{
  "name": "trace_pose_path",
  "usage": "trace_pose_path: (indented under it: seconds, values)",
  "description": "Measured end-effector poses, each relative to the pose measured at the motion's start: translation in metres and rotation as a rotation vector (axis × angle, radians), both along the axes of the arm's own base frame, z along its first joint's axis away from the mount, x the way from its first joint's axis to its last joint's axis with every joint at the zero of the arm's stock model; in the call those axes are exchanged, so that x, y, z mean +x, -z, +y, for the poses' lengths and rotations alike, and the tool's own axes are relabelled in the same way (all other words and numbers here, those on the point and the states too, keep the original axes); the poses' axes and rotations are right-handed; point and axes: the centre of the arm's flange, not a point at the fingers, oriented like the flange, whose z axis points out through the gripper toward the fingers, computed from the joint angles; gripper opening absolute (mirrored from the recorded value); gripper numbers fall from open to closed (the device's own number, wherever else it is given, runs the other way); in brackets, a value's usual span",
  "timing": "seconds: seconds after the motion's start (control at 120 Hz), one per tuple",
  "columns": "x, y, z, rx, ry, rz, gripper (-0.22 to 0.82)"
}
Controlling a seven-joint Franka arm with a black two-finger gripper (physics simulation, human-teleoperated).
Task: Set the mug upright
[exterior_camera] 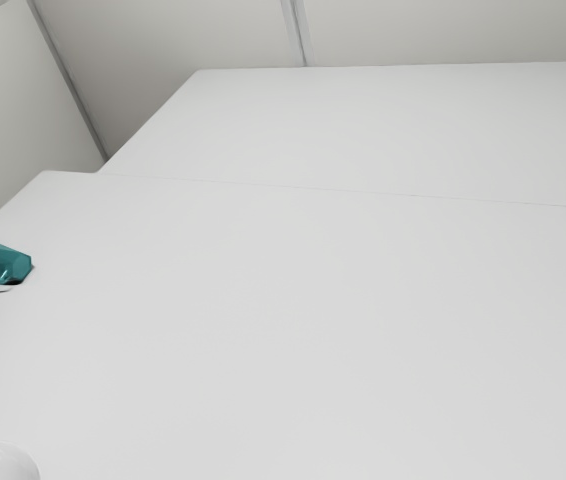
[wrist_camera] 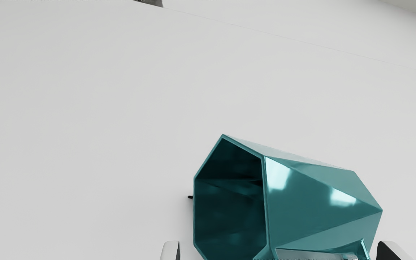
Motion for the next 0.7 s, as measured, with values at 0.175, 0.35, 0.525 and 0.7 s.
trace_pose_path:
  seconds: [0.175, 0.35, 0.525, 0.7]
  values:
    - [0.001, 0.004, 0.000, 0.033, 0.026, -0.024, 0.59]
    - [0.013, 0.006, 0.007, 0.074, 0.043, -0.067, 0.59]
    - [0.035, 0.014, -0.005, 0.088, 0.088, -0.078, 0.58]
    - [0.058, 0.008, -0.022, 0.115, 0.136, -0.076, 0.55]
